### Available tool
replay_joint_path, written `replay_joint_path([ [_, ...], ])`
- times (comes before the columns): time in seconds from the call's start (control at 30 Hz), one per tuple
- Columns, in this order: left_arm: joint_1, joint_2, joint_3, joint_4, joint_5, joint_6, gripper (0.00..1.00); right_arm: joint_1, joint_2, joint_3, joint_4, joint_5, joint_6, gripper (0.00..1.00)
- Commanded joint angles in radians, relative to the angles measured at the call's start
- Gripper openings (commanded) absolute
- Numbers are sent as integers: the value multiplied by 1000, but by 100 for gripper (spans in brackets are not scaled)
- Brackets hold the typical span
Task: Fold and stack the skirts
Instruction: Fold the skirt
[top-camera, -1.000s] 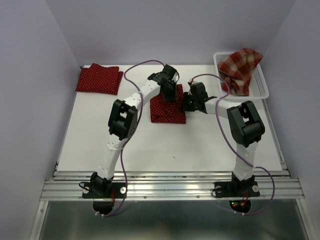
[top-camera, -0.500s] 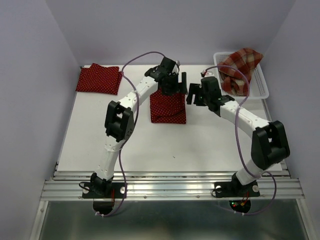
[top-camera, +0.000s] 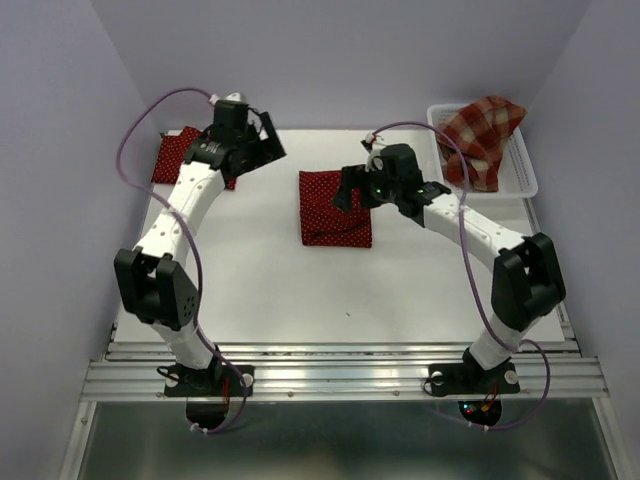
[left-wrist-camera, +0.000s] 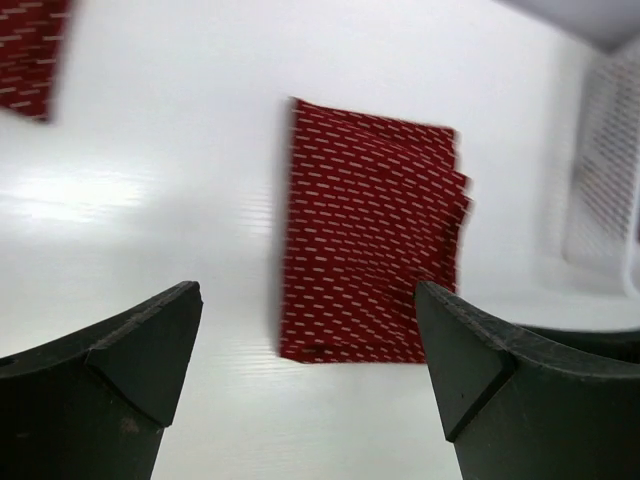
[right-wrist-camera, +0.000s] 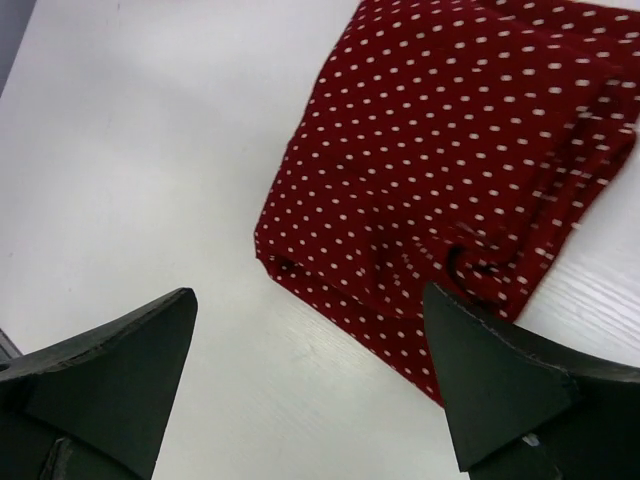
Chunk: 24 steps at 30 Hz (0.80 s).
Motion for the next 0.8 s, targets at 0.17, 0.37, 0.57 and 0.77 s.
replay_joint_path([
  [0.17, 154, -230, -324, 41, -151, -78, 99, 32, 265, 214, -5, 11, 22, 100],
  [0.37, 166, -204, -317, 26, -148, -69, 99, 32, 273, 121, -36, 154, 67, 100],
  [0.57, 165, -171, -297, 25, -143, -66, 99, 32, 276, 3, -40, 207, 111, 100],
  [0.77, 165, -151, -286, 14, -142, -65, 99, 32, 267, -69, -39, 246, 107, 100],
])
